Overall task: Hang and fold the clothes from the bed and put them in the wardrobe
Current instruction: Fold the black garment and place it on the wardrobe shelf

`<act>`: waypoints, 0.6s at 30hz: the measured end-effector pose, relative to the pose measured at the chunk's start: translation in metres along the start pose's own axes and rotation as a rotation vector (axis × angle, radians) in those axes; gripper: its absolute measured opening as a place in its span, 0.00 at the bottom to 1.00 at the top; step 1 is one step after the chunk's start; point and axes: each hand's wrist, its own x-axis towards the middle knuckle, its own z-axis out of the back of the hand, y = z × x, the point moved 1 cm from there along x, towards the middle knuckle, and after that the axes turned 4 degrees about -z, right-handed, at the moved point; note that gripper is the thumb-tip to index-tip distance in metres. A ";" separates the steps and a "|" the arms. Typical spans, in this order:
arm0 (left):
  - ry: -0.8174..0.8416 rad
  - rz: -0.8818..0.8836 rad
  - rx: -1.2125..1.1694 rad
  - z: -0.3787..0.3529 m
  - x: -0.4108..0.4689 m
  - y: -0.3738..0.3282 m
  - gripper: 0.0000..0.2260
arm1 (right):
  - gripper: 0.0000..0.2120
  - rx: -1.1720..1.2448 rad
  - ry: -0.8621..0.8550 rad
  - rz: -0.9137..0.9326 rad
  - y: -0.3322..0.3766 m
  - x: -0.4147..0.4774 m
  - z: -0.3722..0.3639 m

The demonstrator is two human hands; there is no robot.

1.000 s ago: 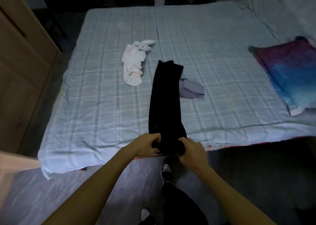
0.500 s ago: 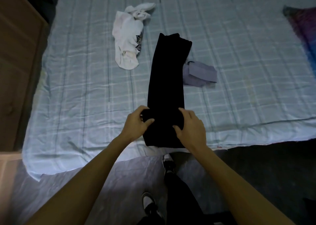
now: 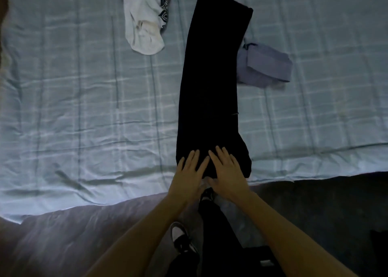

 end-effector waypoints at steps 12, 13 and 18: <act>0.111 0.138 0.148 -0.006 0.032 0.010 0.29 | 0.31 -0.072 -0.189 -0.026 -0.021 0.011 -0.019; 0.104 0.140 0.133 -0.005 0.030 0.009 0.29 | 0.30 -0.046 -0.191 -0.027 -0.018 0.010 -0.017; 0.042 0.043 -0.023 0.020 0.004 0.015 0.24 | 0.27 -0.010 -0.215 -0.022 0.008 -0.011 -0.005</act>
